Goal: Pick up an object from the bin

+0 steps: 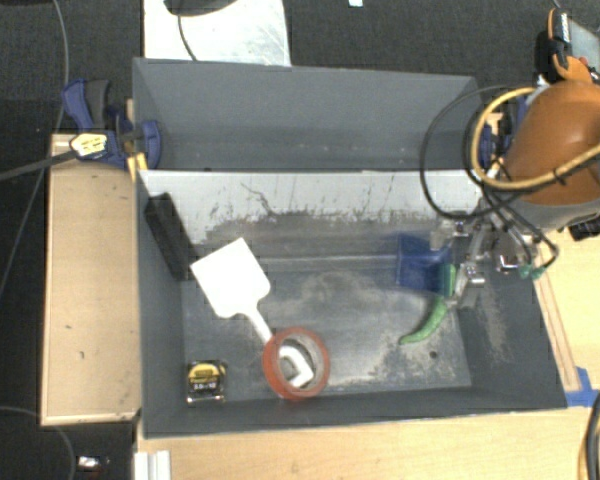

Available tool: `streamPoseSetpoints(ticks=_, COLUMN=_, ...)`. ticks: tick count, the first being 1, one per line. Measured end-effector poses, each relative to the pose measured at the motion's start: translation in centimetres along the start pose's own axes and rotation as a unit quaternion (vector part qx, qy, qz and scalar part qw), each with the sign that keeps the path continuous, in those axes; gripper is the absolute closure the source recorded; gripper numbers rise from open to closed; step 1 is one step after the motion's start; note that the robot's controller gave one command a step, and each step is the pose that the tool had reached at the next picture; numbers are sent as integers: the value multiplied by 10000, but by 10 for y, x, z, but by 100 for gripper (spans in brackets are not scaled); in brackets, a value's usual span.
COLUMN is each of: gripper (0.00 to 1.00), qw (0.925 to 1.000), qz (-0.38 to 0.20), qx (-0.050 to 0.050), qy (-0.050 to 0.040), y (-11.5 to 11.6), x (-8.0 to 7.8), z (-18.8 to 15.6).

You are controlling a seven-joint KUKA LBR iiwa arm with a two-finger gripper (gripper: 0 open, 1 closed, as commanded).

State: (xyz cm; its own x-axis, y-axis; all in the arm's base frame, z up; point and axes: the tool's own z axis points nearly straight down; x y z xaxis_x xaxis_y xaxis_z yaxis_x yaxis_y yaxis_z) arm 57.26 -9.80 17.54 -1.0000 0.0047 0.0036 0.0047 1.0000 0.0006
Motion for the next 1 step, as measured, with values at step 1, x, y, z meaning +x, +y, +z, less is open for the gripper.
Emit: streamPoseSetpoints(ticks=1, gripper=0, qw=10000, qz=-22, qx=5, qy=-36, y=1, x=-1, z=-5)
